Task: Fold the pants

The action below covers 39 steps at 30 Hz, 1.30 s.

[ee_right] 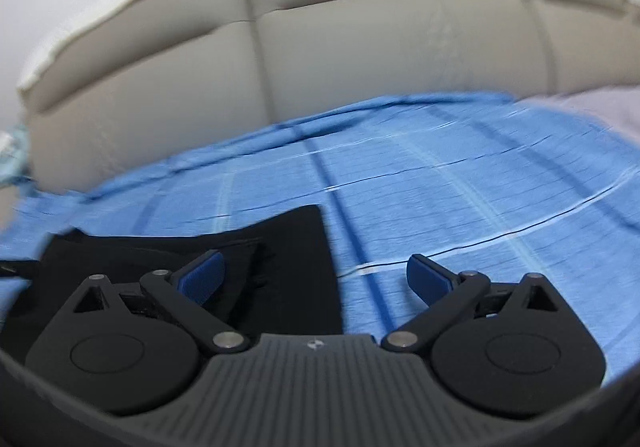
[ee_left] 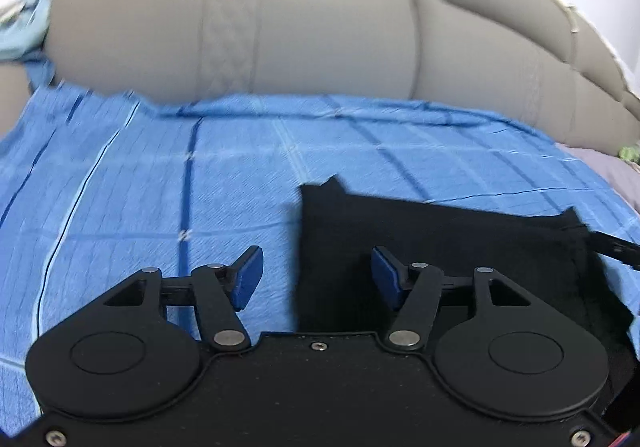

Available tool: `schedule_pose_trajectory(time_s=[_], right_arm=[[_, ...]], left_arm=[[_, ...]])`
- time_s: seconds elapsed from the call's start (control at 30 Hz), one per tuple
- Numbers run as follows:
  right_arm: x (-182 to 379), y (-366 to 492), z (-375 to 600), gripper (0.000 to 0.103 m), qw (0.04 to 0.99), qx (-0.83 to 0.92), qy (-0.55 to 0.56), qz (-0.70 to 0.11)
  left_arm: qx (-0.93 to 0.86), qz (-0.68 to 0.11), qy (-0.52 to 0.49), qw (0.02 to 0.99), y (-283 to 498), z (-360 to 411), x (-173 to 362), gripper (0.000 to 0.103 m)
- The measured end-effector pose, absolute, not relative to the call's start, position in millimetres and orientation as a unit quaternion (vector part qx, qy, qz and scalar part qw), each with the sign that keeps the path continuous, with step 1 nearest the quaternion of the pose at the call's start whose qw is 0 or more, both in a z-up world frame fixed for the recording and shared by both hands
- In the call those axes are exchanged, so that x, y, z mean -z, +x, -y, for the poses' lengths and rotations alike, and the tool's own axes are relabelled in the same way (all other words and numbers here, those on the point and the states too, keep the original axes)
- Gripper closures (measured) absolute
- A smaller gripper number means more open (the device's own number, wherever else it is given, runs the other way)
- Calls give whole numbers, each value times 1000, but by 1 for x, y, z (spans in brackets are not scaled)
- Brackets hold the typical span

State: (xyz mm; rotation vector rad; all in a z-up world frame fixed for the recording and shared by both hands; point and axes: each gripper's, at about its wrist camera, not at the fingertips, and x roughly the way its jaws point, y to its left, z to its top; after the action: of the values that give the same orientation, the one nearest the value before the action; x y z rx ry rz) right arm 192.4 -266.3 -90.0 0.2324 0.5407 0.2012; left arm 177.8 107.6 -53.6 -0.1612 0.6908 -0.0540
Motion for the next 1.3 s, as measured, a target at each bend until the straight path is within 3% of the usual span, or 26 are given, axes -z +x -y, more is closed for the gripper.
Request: schedule_pose_trajectory(time_s=[0.13,0.47,0.57,0.63,0.7,1.13,1.2,1.23,1.3], right_arm=[[98,209,270,0,940,-133,99,-299],[105,212,243,2,925,-228,33,-303],[105,210,239,15,926,-236,27,-294],[102,208,246,40,926,-235,66,-287],[102,208,255,46,924,-236,98,-285],[110,224,263,47,913,-258,136,-287],[110,224,263,49,913,-256,134,-287],[109,223,262,52,914,-254,133,-288],[107,223,259,57,914,-246,134,-292]], left_arm=[[34,-355,-113,927,190,-114,65,39],[40,-358,-93,928,205,-103,66,32],[40,-360,-95,927,208,-102,65,31],[43,-363,-97,926,209,-103,64,31],[58,-365,-99,924,205,-105,62,31],[119,-347,-120,923,231,-105,73,23],[101,-347,-120,925,233,-103,72,49],[73,-343,-114,929,231,-101,71,74],[54,-328,-131,934,225,-104,70,81]])
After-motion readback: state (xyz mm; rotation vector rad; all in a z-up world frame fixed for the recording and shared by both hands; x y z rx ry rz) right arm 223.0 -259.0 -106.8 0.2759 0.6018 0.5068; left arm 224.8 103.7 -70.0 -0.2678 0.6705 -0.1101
